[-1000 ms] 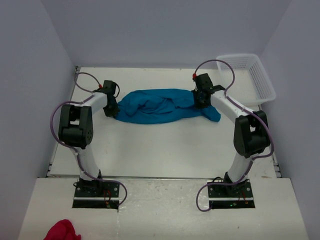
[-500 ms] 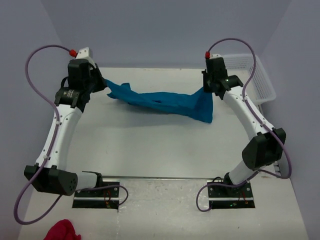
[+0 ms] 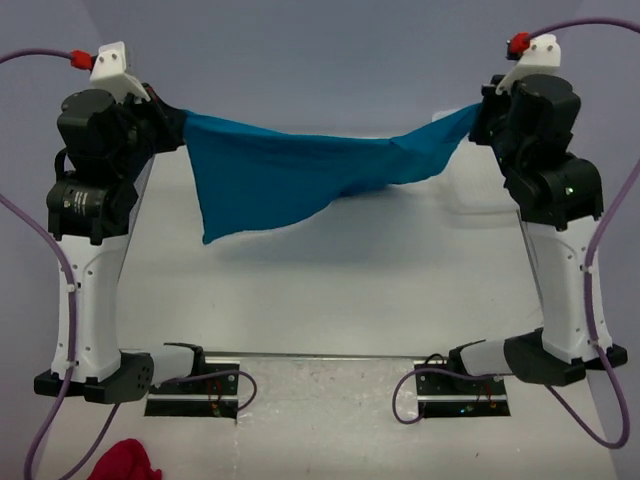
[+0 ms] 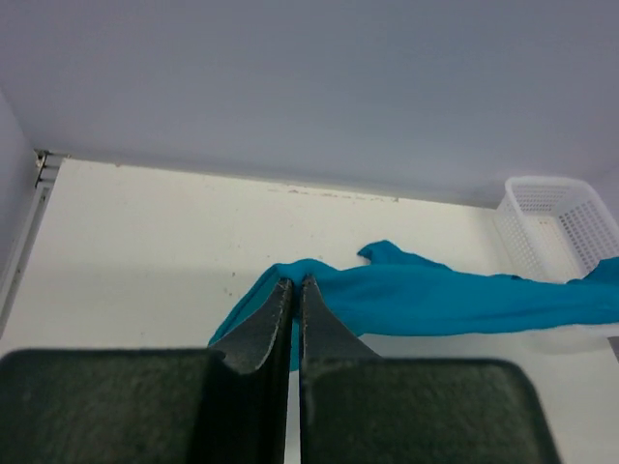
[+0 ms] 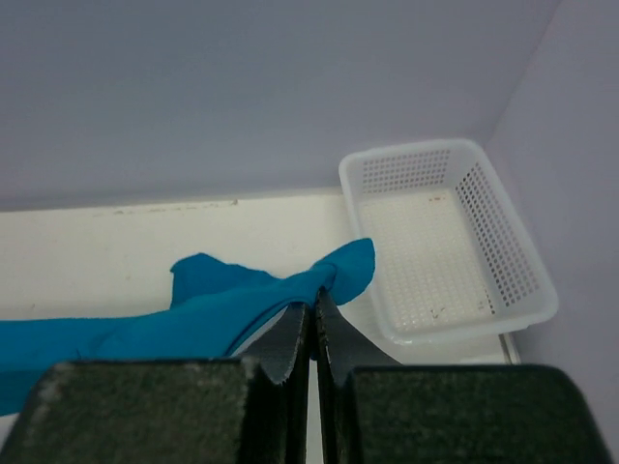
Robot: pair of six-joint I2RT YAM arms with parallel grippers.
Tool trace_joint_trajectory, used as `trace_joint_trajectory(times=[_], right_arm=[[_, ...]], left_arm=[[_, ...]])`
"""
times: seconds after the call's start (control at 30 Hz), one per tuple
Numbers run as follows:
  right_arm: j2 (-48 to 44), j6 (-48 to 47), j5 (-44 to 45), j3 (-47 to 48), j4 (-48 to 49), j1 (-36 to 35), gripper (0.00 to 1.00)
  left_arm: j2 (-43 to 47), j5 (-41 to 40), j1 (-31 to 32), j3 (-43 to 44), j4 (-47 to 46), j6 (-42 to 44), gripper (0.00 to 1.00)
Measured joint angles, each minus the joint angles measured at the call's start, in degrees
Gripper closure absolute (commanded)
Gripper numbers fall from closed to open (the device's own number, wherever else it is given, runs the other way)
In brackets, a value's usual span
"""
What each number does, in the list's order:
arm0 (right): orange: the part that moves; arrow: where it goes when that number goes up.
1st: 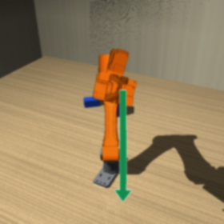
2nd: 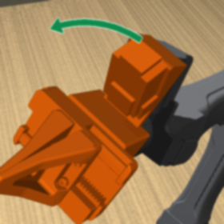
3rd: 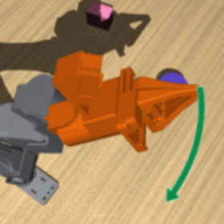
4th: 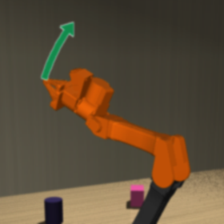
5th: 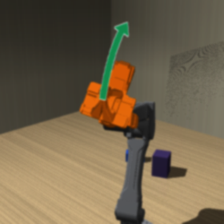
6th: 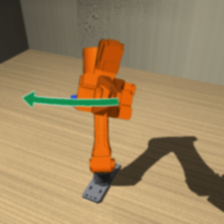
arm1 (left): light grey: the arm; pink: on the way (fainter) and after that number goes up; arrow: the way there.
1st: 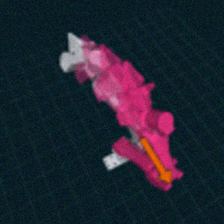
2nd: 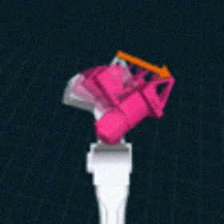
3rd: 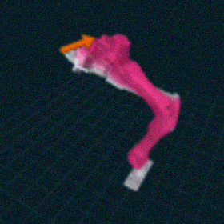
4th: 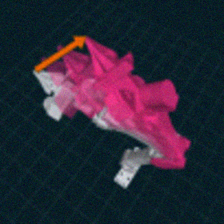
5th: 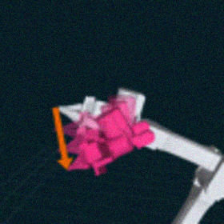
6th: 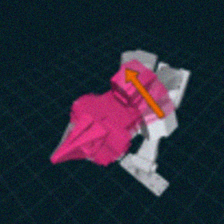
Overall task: Fold and stack the t-shirts
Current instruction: Flatten out the tshirt
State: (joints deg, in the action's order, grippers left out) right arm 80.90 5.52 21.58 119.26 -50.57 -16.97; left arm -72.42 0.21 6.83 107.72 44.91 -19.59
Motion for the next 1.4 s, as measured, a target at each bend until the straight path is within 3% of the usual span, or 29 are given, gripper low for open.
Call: trace_joint_trajectory(times=[0.3, 0.43, 0.73, 1.07, 1.4], right_arm=[[-13.0, -1.2, -3.1, 5.3, -3.1, 0.0, 1.0], [-15.8, -1.5, -6.8, 12.7, -4.5, 0.0, 1.0], [-26.1, -0.9, -18.5, 18.7, -5.6, 0.0, 1.0], [-31.5, 1.4, -31.3, 16.7, -2.3, 0.1, 1.0], [-31.1, 1.6, -33.4, 7.5, 0.3, 0.0, 1.0]], left_arm=[[3.7, 5.7, 0.0, 8.9, 0.6, 1.0, 1.0], [7.8, 9.6, 0.0, 9.0, -0.5, 0.8, 1.0], [14.2, 16.2, 0.0, 9.0, -4.5, -0.4, 1.0], [15.7, 18.9, 0.0, 9.7, -6.6, -0.8, 1.0], [15.6, 17.4, 0.0, 7.6, -6.3, -0.7, 1.0]])
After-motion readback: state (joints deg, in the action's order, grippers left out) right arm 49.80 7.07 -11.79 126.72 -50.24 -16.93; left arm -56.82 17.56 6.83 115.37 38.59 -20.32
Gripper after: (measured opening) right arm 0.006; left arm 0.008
